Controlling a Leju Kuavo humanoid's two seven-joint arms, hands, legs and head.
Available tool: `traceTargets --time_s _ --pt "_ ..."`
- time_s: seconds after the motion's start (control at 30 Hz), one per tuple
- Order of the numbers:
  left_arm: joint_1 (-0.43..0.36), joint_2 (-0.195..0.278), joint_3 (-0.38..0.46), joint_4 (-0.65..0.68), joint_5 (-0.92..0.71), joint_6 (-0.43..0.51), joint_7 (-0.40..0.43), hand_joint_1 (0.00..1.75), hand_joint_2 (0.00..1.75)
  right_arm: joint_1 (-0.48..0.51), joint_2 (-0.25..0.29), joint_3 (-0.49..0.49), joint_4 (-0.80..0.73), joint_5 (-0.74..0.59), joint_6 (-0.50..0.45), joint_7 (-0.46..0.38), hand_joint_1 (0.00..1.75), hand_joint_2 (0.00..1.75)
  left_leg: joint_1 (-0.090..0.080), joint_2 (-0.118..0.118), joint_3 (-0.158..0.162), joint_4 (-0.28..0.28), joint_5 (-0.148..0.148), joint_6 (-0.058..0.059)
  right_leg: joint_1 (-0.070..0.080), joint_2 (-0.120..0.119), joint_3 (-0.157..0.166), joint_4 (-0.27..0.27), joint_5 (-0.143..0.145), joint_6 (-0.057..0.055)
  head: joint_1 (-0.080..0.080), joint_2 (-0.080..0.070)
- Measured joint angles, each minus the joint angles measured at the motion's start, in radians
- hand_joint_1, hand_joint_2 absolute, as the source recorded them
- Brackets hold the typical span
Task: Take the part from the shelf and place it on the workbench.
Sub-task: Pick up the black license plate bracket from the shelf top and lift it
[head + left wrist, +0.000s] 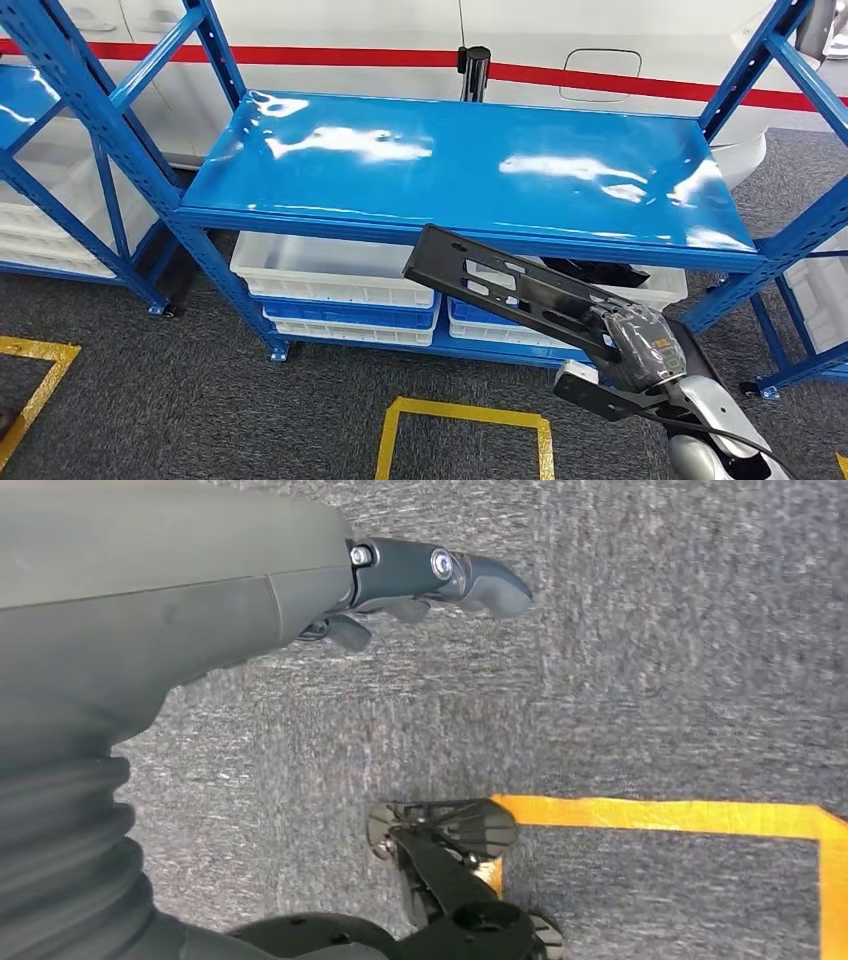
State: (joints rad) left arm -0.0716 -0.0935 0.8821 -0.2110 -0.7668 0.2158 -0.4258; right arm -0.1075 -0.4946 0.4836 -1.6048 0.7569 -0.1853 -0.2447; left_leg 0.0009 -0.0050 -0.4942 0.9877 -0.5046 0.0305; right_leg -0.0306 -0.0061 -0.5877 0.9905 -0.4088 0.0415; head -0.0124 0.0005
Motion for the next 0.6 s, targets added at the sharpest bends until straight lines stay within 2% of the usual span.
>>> traceTargets --time_s 0.03,0.07,0.13,0.2,0.23,0.5,0.6 --pt "0.0 0.0 0.0 0.0 -0.002 -0.002 0.0 0.0 1.75 0.003 0.006 -0.002 0.0 0.009 0.002 0.001 1.75 1.75 0.0 0.002 -0.004 -0.006 0.009 0.008 0.0 -0.001 -0.003 0.002 0.002 0.006 0.0 0.0" --pt "-0.001 0.0 0.0 0.0 -0.003 -0.004 -0.001 0.0 1.75 0.006 0.011 -0.004 -0.001 0.016 0.005 0.002 1.75 1.75 0.0 0.004 -0.01 -0.012 0.021 0.018 0.002 0.0 -0.013 0.012 -0.009 0.008 0.001 0.0" --pt "-0.003 0.0 0.0 -0.001 -0.004 -0.006 -0.002 0.0 1.75 0.009 0.02 -0.007 0.0 0.025 0.012 0.003 1.75 1.75 0.001 0.009 -0.03 -0.022 0.046 0.035 0.004 0.0 -0.047 0.081 -0.07 -0.002 0.003 0.0" --pt "-0.004 0.0 0.0 -0.002 -0.004 -0.006 -0.003 0.0 1.75 0.009 0.024 -0.008 0.0 0.028 0.018 0.004 1.75 1.75 -0.002 0.01 -0.044 -0.022 0.057 0.041 0.003 0.001 -0.072 0.149 -0.124 -0.013 0.005 0.0" --pt "-0.004 0.0 0.0 -0.002 -0.004 -0.006 -0.003 0.0 1.75 0.009 0.025 -0.008 0.0 0.028 0.02 0.004 1.75 1.75 -0.002 0.01 -0.046 -0.022 0.059 0.041 0.003 0.001 -0.077 0.164 -0.133 -0.014 0.006 0.0" --pt "-0.004 0.0 0.0 -0.002 -0.004 -0.006 -0.003 0.0 1.75 0.009 0.025 -0.008 0.0 0.028 0.02 0.004 1.75 1.75 -0.002 0.01 -0.047 -0.022 0.059 0.041 0.003 0.001 -0.077 0.165 -0.134 -0.014 0.006 0.0" --pt "-0.004 0.0 0.0 -0.002 -0.003 -0.006 -0.003 0.0 1.75 0.008 0.027 -0.008 0.0 0.028 0.024 0.004 1.75 1.75 -0.003 0.011 -0.053 -0.022 0.064 0.042 0.003 0.001 -0.088 0.204 -0.153 -0.015 0.004 0.0"
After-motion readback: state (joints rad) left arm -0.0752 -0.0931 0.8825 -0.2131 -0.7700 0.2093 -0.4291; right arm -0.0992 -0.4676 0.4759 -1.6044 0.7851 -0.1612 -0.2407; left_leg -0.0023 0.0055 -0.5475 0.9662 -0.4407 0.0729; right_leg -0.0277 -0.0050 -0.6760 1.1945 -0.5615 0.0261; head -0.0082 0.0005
